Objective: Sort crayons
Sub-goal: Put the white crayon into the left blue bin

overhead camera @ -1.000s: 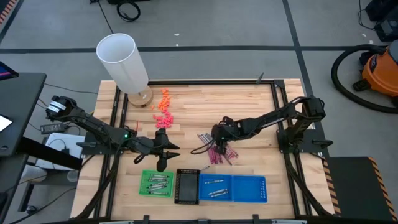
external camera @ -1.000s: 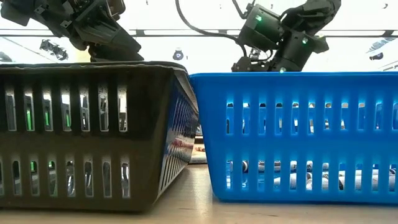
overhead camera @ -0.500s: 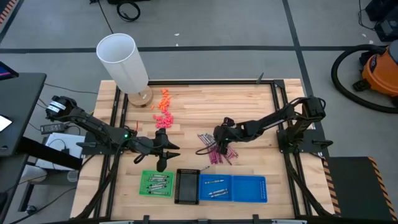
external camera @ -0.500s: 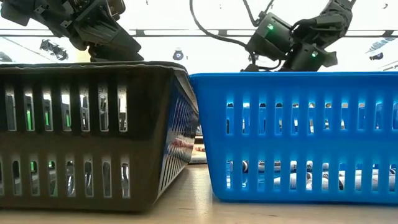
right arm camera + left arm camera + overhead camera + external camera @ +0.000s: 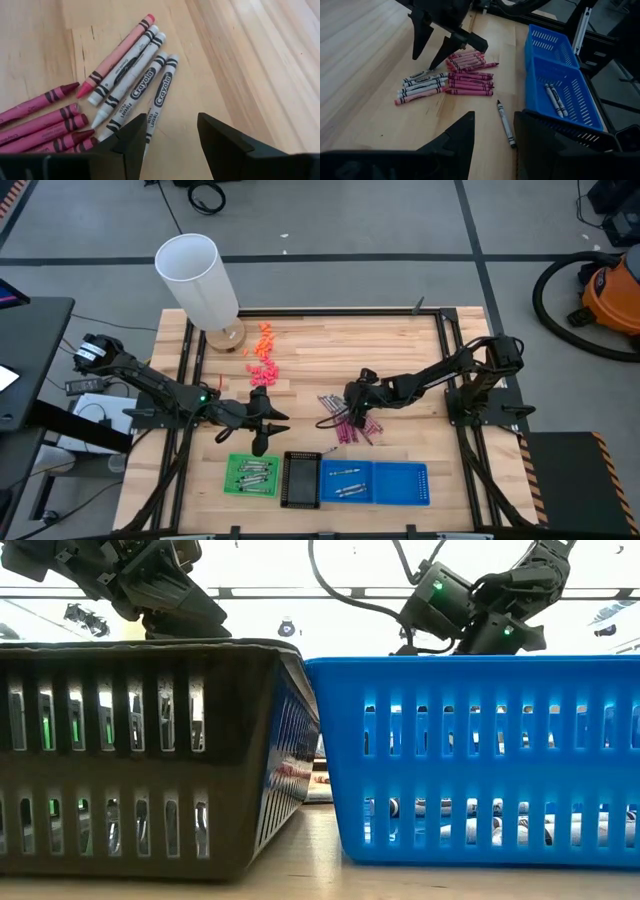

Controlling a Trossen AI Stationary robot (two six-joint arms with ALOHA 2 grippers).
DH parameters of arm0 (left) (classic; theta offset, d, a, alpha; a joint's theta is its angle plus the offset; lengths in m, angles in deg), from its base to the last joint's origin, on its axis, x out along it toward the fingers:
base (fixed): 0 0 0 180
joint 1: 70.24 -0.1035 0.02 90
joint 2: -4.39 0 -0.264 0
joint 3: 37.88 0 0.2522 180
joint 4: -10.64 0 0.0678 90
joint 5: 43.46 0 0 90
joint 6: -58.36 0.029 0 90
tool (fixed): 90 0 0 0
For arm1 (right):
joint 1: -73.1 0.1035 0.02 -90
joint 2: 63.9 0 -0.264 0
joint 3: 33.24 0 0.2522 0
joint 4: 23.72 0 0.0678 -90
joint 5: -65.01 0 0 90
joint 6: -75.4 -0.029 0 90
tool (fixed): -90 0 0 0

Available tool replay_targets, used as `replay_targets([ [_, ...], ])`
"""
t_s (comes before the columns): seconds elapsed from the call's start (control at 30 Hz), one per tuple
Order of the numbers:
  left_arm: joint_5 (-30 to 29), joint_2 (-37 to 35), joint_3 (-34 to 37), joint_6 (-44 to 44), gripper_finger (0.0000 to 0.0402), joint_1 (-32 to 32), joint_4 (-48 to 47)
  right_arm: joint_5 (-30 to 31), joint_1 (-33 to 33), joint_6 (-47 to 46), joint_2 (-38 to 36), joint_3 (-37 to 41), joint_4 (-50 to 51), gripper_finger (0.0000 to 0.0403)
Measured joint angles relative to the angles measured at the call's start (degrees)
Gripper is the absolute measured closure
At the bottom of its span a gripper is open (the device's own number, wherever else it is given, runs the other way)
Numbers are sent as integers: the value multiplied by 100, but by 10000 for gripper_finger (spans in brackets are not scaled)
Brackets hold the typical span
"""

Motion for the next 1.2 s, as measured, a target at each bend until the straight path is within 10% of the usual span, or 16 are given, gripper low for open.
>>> replay_targets([
  [0.63,-2,0,0,19,256,0,1,-241,-25,-321,-17,-16,633,244],
  [1.2,-4,2,2,24,256,0,-766,-519,-148,-414,-41,-145,948,383],
])
